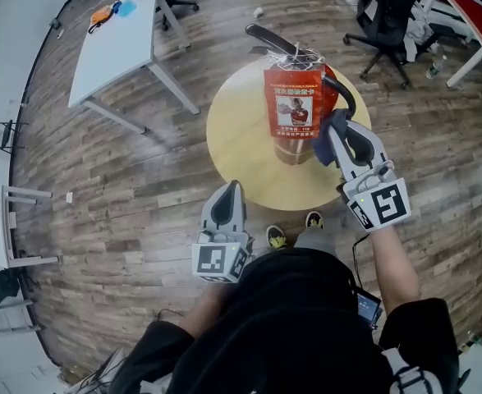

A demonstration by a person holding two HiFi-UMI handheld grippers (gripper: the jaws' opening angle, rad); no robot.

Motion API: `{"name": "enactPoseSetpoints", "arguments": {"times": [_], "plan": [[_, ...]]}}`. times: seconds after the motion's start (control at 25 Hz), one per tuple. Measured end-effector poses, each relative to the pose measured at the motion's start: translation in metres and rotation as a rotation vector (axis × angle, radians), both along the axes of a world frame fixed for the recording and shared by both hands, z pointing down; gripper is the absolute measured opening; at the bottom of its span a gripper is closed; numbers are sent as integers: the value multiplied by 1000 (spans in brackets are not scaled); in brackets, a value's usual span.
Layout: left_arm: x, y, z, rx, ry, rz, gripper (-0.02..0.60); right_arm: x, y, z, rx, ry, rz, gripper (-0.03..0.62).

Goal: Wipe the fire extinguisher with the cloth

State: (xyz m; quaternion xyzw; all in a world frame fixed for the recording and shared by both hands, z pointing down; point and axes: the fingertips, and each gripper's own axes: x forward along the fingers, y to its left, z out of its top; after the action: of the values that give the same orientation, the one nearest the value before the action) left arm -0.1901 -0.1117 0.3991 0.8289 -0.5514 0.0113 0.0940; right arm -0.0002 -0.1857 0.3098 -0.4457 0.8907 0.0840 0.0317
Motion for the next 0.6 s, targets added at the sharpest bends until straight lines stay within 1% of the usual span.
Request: {"name": "enactPoseSetpoints", "arguments": {"times": [0.08, 0.12, 0.2, 0.24, 0.32, 0.4, 0.44, 0.6], "plan": [[-1, -2, 0, -3, 6, -3, 15, -3, -3, -41, 79, 7, 28, 48], [-1, -2, -1, -1, 8, -3, 15, -6, -5, -54, 105, 30, 41, 48], [0, -1, -2, 4, 7, 0, 15, -14, -11, -59, 122, 86, 61, 48], [-1, 0, -2, 6, 6, 1, 15, -16, -11, -56, 123, 92, 66, 48], [-3, 1, -2, 7, 3, 1, 15, -11, -9, -47, 118, 54, 78, 48], [-8, 0, -3, 6, 2, -5, 15, 0, -8, -31, 76, 21, 104, 48], [-10, -1, -2, 3, 1, -9, 15, 4, -8, -16, 39, 27, 115, 48], [-14, -4, 4, -13, -9, -10, 15, 6, -16, 69, -133, 114, 135, 48]]}}
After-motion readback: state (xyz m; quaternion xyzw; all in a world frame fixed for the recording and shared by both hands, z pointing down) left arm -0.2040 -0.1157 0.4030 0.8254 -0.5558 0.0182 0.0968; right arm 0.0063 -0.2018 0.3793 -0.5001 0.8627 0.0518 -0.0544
